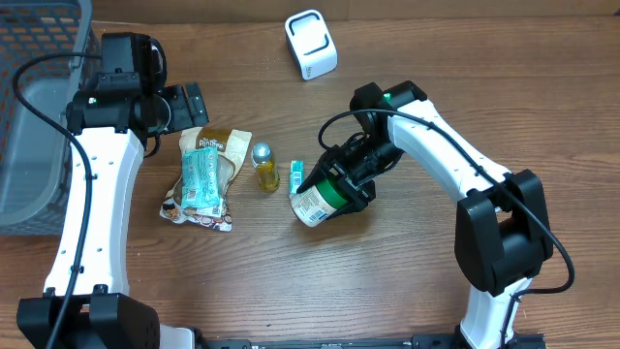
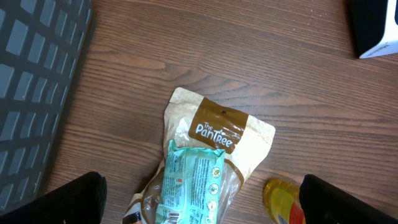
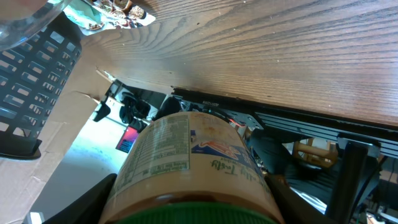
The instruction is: Scan the item barcode
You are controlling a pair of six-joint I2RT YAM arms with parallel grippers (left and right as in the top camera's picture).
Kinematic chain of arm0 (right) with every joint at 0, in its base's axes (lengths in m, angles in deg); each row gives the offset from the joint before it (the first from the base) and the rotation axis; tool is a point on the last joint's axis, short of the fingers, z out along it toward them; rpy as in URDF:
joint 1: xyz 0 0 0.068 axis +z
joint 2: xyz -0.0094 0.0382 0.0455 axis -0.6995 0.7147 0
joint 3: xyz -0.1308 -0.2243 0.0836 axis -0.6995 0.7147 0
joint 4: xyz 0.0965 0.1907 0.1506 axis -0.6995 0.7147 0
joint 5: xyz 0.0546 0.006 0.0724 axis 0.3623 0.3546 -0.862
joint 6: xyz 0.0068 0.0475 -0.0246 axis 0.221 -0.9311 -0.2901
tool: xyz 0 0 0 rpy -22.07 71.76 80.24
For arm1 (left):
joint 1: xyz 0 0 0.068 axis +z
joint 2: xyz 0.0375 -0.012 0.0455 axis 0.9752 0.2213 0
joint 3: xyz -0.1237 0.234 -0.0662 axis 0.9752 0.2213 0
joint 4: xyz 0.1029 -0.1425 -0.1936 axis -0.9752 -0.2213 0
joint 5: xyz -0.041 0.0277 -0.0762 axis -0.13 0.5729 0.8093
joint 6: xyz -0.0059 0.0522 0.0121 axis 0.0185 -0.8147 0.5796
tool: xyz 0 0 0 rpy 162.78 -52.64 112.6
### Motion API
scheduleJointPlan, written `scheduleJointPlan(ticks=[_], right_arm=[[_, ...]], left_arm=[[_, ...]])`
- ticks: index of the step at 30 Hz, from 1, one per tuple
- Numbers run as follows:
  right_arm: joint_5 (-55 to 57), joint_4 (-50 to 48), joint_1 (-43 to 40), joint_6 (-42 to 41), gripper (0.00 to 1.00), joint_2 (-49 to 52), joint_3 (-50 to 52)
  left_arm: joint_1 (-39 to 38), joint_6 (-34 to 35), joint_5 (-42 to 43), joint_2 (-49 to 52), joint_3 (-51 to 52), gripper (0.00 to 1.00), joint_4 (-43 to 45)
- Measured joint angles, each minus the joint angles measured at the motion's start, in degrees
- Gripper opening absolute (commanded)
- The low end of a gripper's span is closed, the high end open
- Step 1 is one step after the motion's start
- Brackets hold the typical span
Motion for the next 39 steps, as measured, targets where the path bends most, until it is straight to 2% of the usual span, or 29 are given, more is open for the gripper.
scheduleJointPlan(ticks=[36, 39], right_arm=[[0.07, -0.31, 0.0, -0.02, 0.25, 0.0, 0.0], [1.9, -1.77, 0.02, 0.0, 0.2, 0.0, 0.0]], left_arm=[[0.0, 0.0, -0.02, 0.0, 0.0, 1.0, 0.0], [0.0, 0.0, -0.02, 0.0, 0.0, 1.0, 0.0]])
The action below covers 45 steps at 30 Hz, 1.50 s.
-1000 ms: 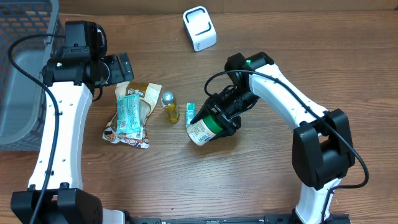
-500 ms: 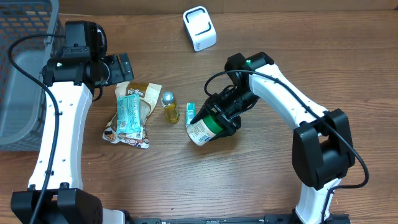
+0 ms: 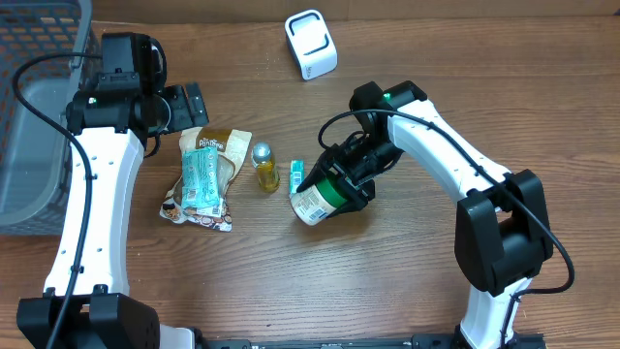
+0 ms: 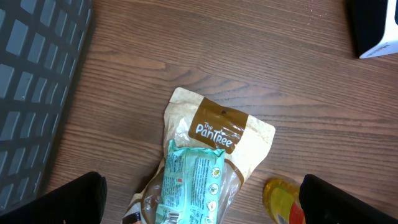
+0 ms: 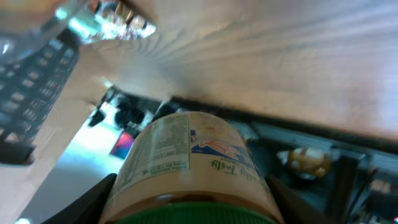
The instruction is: Scan the item barcode
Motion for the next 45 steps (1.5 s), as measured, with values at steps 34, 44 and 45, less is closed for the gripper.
scheduleJointPlan(ticks=[34, 44, 45], right_arm=[[29.77, -40.13, -8.41, 14.73, 0.04, 0.68, -20.04], [44.15, -56.02, -2.45, 30.27, 0.04, 0.76, -20.04], [45.2, -57.22, -2.16, 31.17, 0.04, 0.9, -20.04]], left_arm=[[0.0, 0.0, 0.0, 0.0, 0.0, 0.99, 0.0], [0.0, 0.0, 0.02, 0.0, 0.0, 1.0, 0.0], [0.0, 0.0, 0.0, 0.0, 0.0, 0.99, 0.0]])
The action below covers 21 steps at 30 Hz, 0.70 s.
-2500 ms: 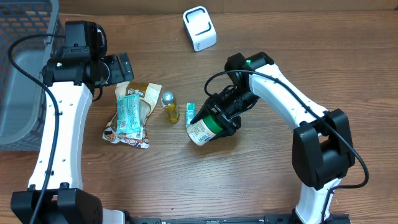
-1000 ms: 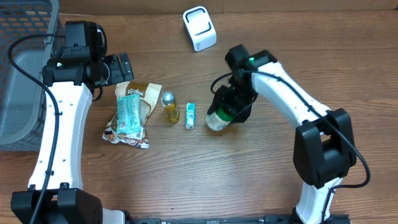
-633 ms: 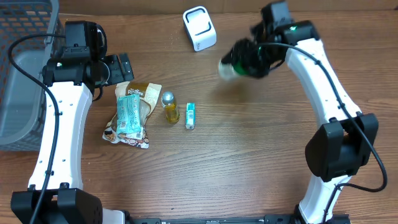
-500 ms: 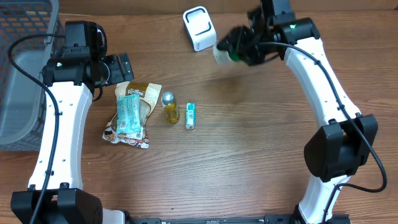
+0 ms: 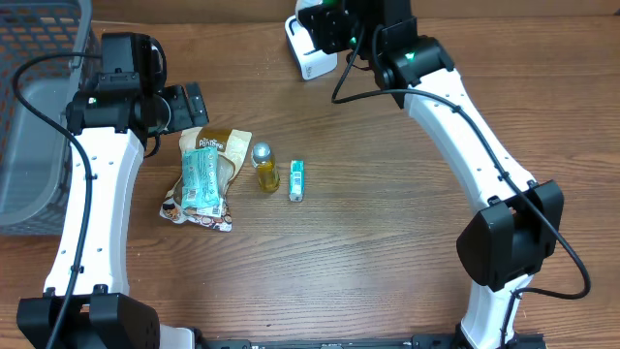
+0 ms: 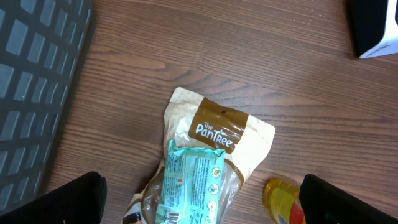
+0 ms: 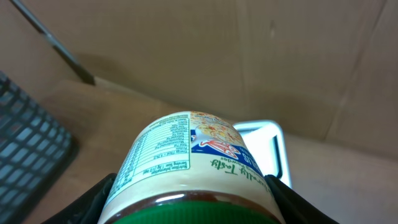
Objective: Scan the item barcode
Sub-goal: 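Carry the jar up to the scanner window with the right gripper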
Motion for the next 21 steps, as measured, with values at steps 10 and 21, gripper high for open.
scheduleJointPlan(ticks=[10, 21], right_arm=[[3.67, -12.22, -0.11, 3.1, 0.05, 9.33, 0.02], [4.02, -25.42, -0.11, 3.37, 0.05, 18.69, 0.02]], left_arm=[[0.0, 0.0, 0.0, 0.0, 0.0, 1.0, -0.07], [0.0, 0.0, 0.02, 0.0, -0.09, 0.99, -0.02]])
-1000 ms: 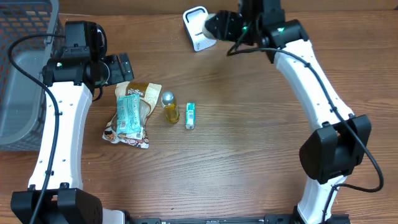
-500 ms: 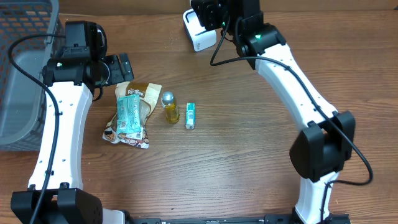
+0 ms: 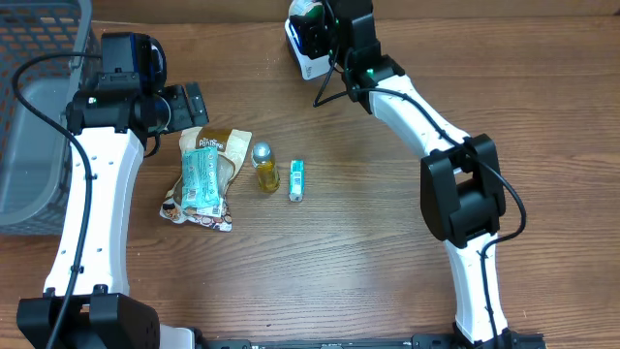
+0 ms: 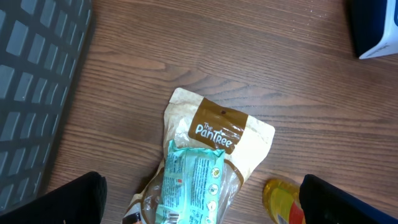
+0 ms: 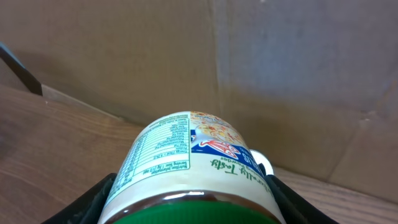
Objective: Scan the item barcode
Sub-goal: 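Carry the jar up to the scanner window with the right gripper, then move the jar right and lower it onto the table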
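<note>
My right gripper (image 3: pixel 323 23) is shut on a jar (image 5: pixel 186 163) with a green lid and a white printed label. It holds the jar (image 3: pixel 307 11) at the back of the table, over the white scanner (image 3: pixel 312 56). In the right wrist view only a bit of the scanner's white rim (image 5: pixel 265 166) shows behind the jar. My left gripper (image 3: pixel 184 105) stands open above the snack bag, with nothing between its fingers (image 4: pixel 74 199).
A brown snack bag (image 3: pixel 215 145) lies under a teal packet (image 3: pixel 201 179). To their right are a small yellow bottle (image 3: pixel 263 167) and a teal tube (image 3: pixel 297 180). A dark basket (image 3: pixel 39 116) stands at the left edge, and cardboard walls the back.
My right gripper with the jar has shifted a little left and sits closer over the scanner, which the jar now mostly hides in the wrist view. The left arm is unchanged.
My right gripper first held the jar low over the table beside the teal tube, and stayed there at the second moment. Then the jar was up at the back by the scanner, and now it is over it. The left gripper stayed open throughout.
</note>
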You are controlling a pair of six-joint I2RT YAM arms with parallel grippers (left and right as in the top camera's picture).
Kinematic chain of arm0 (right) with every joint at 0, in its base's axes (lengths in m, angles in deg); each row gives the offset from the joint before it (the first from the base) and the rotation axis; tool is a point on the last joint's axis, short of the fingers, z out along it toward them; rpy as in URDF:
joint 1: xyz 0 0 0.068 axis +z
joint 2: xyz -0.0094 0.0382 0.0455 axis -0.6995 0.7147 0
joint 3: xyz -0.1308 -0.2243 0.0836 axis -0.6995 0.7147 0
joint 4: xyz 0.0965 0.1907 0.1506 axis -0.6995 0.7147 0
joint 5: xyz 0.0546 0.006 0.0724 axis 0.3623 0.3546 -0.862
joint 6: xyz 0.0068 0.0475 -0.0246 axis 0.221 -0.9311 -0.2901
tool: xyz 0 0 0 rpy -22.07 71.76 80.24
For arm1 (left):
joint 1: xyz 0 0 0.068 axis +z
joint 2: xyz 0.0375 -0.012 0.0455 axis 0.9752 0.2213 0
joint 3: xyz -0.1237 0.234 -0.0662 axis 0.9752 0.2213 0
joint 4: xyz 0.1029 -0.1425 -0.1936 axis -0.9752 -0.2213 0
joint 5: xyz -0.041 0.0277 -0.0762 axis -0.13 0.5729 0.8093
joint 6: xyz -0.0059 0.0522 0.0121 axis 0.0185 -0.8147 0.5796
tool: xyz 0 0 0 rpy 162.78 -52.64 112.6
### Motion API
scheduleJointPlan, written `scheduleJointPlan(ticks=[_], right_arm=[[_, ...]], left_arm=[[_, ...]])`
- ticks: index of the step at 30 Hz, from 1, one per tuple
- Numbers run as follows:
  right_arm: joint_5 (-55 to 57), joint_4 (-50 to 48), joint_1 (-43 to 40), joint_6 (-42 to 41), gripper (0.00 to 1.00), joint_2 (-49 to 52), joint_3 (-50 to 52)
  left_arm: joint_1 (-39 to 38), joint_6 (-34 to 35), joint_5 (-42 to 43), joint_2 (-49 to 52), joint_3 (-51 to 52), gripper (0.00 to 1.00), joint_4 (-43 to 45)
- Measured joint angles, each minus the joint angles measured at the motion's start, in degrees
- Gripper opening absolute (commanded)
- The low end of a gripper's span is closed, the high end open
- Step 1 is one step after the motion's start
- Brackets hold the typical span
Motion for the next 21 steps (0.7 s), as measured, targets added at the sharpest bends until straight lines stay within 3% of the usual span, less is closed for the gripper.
scheduleJointPlan(ticks=[4, 8, 21], right_arm=[[-0.02, -3.8, -0.02, 0.0, 0.08, 1.66, 0.0], [0.0, -7.93, -0.11, 0.0, 0.04, 4.09, -0.02], [0.02, -21.22, -0.85, -1.84, 0.04, 9.6, -0.02]], left_arm=[[0.0, 0.0, 0.0, 0.0, -0.02, 1.0, 0.02], [0.0, 0.0, 0.0, 0.0, -0.02, 1.0, 0.02], [0.0, 0.0, -0.02, 0.0, -0.02, 1.0, 0.02]])
